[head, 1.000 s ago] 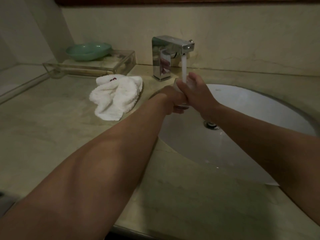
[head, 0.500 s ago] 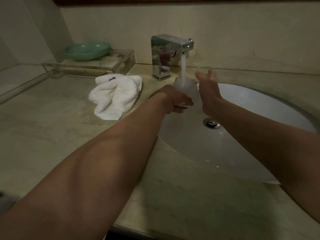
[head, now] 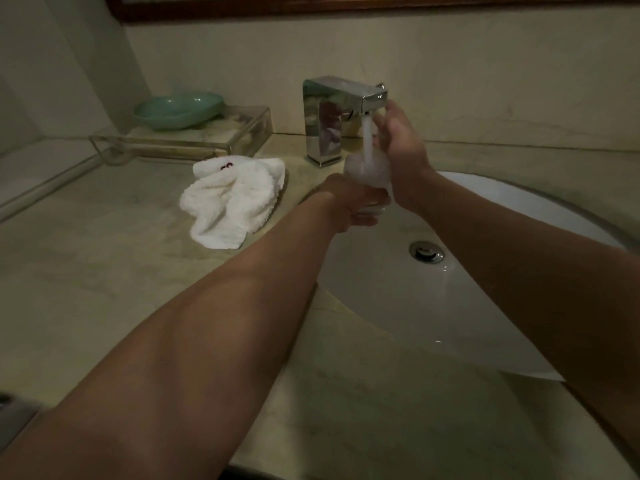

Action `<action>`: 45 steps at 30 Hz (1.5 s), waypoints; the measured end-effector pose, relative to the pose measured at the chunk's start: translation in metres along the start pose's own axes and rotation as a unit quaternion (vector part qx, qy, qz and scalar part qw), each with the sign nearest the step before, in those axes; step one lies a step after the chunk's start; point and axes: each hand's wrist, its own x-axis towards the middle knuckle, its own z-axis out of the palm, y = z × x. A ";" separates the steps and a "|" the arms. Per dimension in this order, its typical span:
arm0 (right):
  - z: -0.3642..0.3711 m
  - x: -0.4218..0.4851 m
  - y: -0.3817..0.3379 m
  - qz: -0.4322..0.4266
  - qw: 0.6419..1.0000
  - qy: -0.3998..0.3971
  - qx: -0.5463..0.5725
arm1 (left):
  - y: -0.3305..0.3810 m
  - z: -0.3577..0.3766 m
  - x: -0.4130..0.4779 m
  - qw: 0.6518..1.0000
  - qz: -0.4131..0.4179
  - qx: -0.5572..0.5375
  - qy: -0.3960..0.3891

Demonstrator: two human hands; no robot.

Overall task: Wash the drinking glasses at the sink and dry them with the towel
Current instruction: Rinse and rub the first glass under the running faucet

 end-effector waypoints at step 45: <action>-0.068 -0.093 -0.014 0.052 0.905 0.050 -0.419 | 0.003 0.039 -0.036 0.926 0.124 0.291 -0.206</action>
